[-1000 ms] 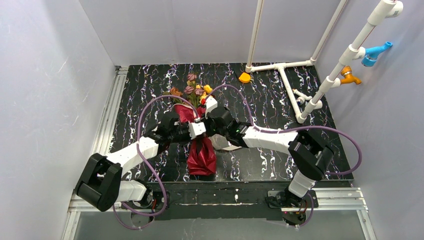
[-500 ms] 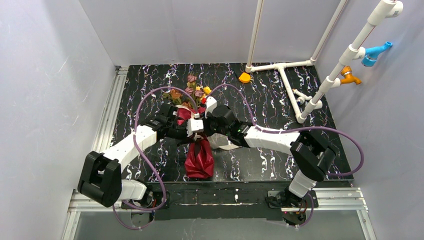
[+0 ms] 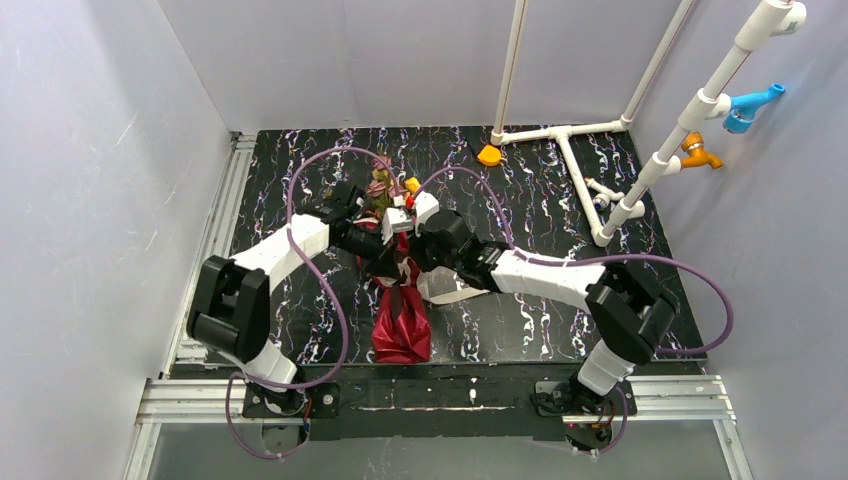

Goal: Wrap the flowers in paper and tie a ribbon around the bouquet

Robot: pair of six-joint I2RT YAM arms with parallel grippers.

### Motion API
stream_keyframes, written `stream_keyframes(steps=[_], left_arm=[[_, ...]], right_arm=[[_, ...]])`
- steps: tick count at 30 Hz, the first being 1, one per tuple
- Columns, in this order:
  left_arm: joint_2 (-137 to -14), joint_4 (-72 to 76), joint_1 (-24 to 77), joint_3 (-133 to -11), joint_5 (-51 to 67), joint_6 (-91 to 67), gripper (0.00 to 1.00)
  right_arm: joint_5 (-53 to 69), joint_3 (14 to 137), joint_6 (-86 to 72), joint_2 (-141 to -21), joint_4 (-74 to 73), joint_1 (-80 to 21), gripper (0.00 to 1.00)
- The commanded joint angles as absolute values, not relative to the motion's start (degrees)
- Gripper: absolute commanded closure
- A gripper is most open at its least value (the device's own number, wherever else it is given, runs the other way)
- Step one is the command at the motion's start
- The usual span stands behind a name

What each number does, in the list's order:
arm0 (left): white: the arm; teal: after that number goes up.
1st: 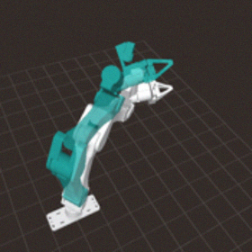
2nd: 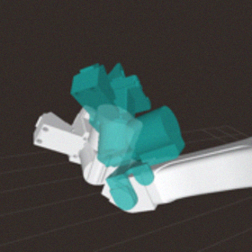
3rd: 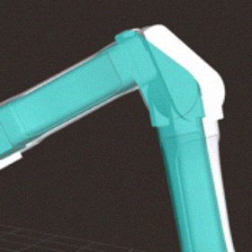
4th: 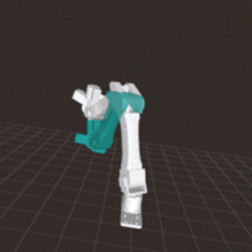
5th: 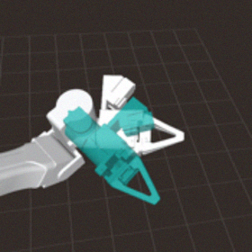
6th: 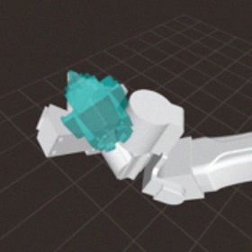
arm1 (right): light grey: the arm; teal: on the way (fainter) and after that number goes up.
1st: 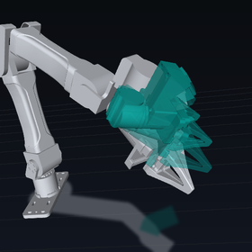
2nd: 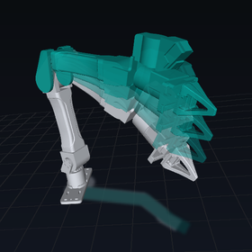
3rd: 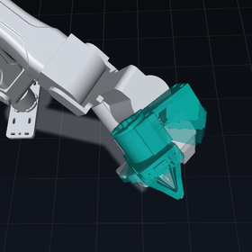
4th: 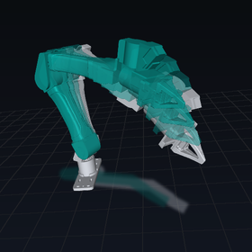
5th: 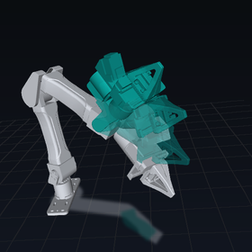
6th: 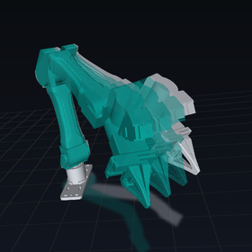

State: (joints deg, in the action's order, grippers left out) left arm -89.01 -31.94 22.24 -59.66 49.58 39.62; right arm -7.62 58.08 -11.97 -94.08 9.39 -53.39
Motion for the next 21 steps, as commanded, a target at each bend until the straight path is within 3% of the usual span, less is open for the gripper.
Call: stream_keyframes(steps=[1, 15, 21], left_arm=[[-92.44, -27.43, 21.36, -65.86, 50.29, 25.98, 1.00], [-100.22, -25.09, 22.34, -76.56, 46.17, 7.96, 1.00], [-104.55, -22.76, 27.53, -81.89, 29.33, -9.27, 1.00]], right_arm=[[-9.13, 60.17, -5.46, -86.83, 3.61, -56.82, 0.77], [-8.47, 49.91, -8.22, -66.62, -3.66, -48.99, 0.69], [-6.82, 48.11, -10.43, -63.87, -3.94, -48.60, 0.68]])
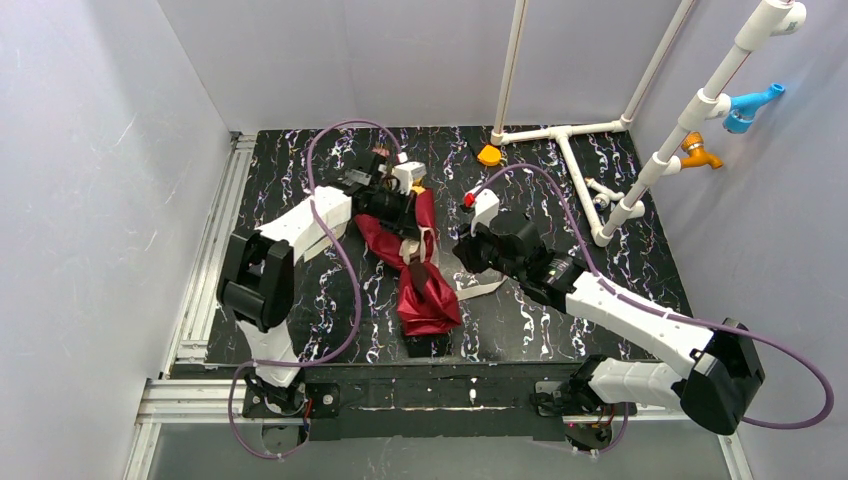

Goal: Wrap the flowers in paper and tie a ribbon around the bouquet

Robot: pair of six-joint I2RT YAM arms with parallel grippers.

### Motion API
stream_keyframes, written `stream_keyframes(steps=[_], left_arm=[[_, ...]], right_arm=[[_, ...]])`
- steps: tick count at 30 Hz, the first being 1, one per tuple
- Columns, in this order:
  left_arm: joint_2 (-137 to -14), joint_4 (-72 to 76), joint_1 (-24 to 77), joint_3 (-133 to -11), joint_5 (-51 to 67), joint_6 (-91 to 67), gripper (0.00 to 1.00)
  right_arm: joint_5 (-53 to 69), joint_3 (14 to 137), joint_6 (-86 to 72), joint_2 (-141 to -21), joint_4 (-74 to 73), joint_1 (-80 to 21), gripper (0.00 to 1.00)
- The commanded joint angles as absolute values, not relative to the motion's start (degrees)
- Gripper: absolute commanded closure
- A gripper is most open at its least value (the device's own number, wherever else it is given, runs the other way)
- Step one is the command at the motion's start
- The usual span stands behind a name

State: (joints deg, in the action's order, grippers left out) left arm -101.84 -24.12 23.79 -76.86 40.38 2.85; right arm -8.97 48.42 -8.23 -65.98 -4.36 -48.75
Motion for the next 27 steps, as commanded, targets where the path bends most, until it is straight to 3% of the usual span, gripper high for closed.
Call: stream_keyframes(steps=[1, 9, 24, 27], left_arm=[[-105.40, -23.09, 28.65, -83.00, 27.69, -10.53, 1.00], [-107.48, -32.36, 31.20, -89.21, 14.08, -10.73, 1.00], [-111.83, -49.29, 31.11, -97.76, 23.80, -0.50, 1.00], [-112.05, -50.80, 31.12, -99.04, 20.99, -0.35, 1.00]], right_arm=[[-4.91, 48.16, -11.30, -63.82, -3.34, -48.63, 0.68], [12.56, 43.62, -24.62, -67.12, 7.36, -49.15, 0.65], [3.03, 41.52, -26.44, -77.04, 4.74, -49.66, 0.66], [2.06, 42.38, -25.47, -78.28, 4.03, -49.64, 0.67]])
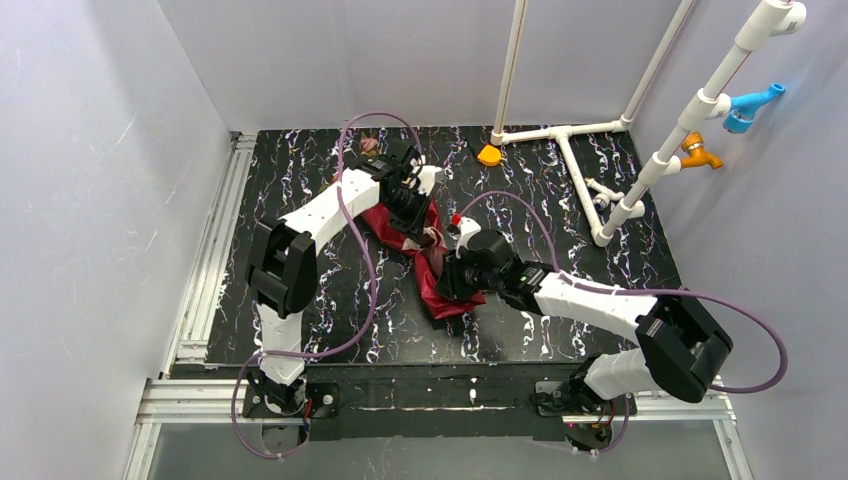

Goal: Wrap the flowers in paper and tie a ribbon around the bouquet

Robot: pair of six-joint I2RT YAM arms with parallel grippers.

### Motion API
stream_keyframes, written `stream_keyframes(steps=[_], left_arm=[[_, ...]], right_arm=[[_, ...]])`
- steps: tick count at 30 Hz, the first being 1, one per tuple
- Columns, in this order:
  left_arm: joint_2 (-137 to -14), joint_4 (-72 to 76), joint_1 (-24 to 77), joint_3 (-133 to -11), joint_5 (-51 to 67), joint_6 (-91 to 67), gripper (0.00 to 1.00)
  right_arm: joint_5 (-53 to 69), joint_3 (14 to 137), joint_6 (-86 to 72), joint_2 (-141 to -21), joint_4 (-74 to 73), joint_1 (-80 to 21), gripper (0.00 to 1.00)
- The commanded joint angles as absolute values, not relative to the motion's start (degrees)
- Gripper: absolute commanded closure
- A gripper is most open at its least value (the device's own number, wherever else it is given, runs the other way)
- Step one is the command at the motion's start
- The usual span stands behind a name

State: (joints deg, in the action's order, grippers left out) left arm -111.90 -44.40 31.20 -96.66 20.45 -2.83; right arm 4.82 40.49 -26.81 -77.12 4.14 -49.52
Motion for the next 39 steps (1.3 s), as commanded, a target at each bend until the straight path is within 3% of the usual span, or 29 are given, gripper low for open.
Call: stream_keyframes(steps=[1, 11, 20, 27, 39], left_arm=[[-111.83, -50.99, 31.11, -99.19, 19.36, -0.35, 1.00], [-113.09, -56.29, 31.11, -99.57, 10.52, 5.20, 1.00], [-115.01, -56.68, 27.52, -100.98, 36.38, 4.81, 1.00], [-116.52, -61.36, 26.04, -101.71, 39.01, 5.64, 1.00], [-117.46, -61.43, 22.52, -100.47, 44.61, 1.94, 1.00]], right_arm=[[2.21, 42.44, -25.30, -78.69, 4.25, -49.66, 0.67], [-0.48, 43.59, -22.79, -80.50, 2.55, -49.66, 0.69], [-0.65, 45.18, -20.66, -78.97, 3.39, -49.57, 0.69], [2.28, 44.50, -24.52, -77.77, 11.36, -49.12, 0.66], [9.08, 46.27, -18.46, -85.38, 26.54, -47.75, 0.50]])
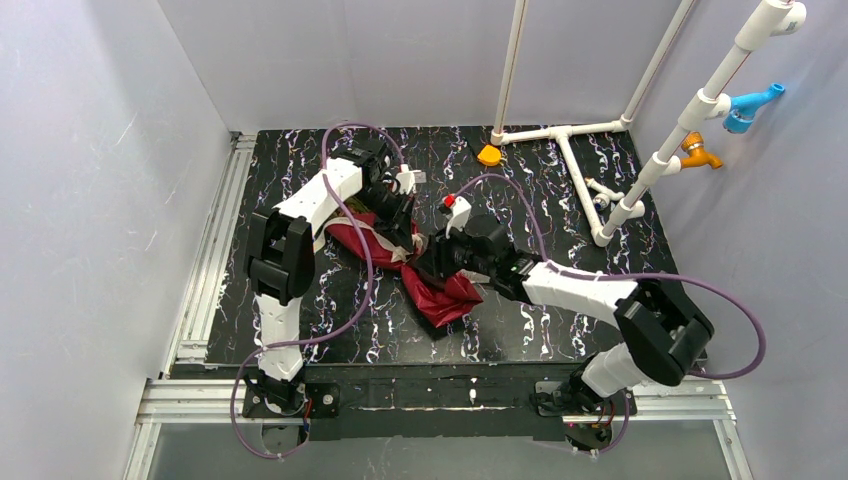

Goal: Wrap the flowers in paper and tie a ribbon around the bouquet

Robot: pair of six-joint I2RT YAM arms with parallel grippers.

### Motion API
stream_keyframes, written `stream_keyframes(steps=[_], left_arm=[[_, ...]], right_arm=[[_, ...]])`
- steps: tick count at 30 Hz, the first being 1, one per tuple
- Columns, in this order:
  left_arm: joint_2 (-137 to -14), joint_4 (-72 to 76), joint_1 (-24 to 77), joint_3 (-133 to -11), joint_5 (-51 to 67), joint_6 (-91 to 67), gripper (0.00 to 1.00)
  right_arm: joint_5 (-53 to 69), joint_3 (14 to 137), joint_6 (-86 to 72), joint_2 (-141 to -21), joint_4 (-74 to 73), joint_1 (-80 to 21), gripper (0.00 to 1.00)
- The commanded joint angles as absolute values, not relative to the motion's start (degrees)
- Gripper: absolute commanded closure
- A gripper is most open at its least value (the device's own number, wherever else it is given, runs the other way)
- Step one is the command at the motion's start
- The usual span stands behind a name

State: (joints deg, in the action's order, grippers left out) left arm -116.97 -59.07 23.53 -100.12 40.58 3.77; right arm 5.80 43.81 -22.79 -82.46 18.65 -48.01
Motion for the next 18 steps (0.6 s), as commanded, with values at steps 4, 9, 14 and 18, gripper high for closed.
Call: stream_keyframes(steps=[4, 9, 14, 18], left_arm=[[-118.36, -61.76, 21.72, -100.11, 45.86, 1.71, 1.00], [-118.66, -62.09, 21.14, -99.52, 46.47, 2.15, 1.00], [-119.22, -62.29, 20.51, -99.66, 48.12, 2.31, 1.00], [-119.72, -62.23, 19.99, -99.45, 48.82, 2.22, 1.00]], right_arm=[[13.33, 46.27, -16.20, -88.82, 30.11, -46.27, 0.46], [17.46, 48.29, -17.35, -91.91, 31.75, -43.68, 0.45], [22.47, 50.41, -16.55, -94.95, 33.68, -42.47, 0.45], [30.36, 55.70, -15.43, -99.92, 30.35, -41.54, 0.52]])
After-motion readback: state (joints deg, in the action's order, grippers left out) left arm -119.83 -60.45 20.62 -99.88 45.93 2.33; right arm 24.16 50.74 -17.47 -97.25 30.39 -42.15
